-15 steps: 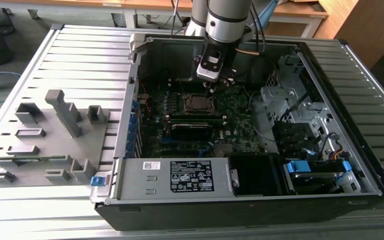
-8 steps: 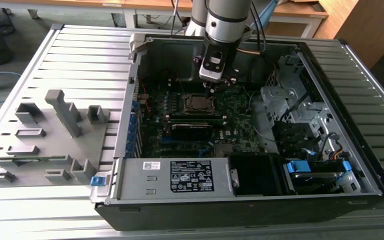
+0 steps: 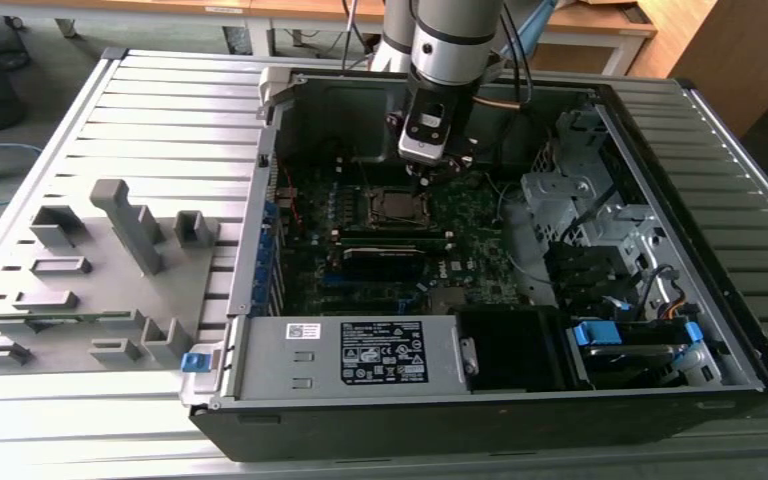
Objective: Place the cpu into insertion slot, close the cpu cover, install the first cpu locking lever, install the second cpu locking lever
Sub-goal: 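Close the cpu cover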
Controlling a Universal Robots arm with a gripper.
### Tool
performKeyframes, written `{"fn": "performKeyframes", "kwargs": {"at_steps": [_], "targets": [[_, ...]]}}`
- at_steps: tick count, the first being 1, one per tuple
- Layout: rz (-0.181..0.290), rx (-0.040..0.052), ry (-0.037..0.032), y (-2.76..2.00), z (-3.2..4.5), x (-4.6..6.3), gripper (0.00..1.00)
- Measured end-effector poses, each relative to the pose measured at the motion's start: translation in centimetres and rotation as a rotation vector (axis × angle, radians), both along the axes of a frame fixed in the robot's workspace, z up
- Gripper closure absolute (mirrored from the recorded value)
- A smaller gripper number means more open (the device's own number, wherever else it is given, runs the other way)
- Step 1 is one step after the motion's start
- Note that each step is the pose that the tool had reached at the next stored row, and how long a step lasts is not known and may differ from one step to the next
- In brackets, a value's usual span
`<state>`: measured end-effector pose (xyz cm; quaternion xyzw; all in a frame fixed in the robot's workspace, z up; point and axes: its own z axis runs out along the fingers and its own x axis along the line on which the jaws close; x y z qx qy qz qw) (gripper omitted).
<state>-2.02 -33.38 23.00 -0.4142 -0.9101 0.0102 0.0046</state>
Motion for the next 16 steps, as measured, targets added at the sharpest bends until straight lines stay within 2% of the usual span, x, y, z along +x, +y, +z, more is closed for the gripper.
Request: {"fn": "performKeyframes", "kwargs": {"at_steps": [4,13,16], "targets": [[0.028,0.0,0.0,0.0,0.0,0.0,0.89],[0.138,0.0,0.0,0.0,-0.01,0.0,0.89],[0.142,0.0,0.0,0.0,-0.01,0.0,0.89]]}}
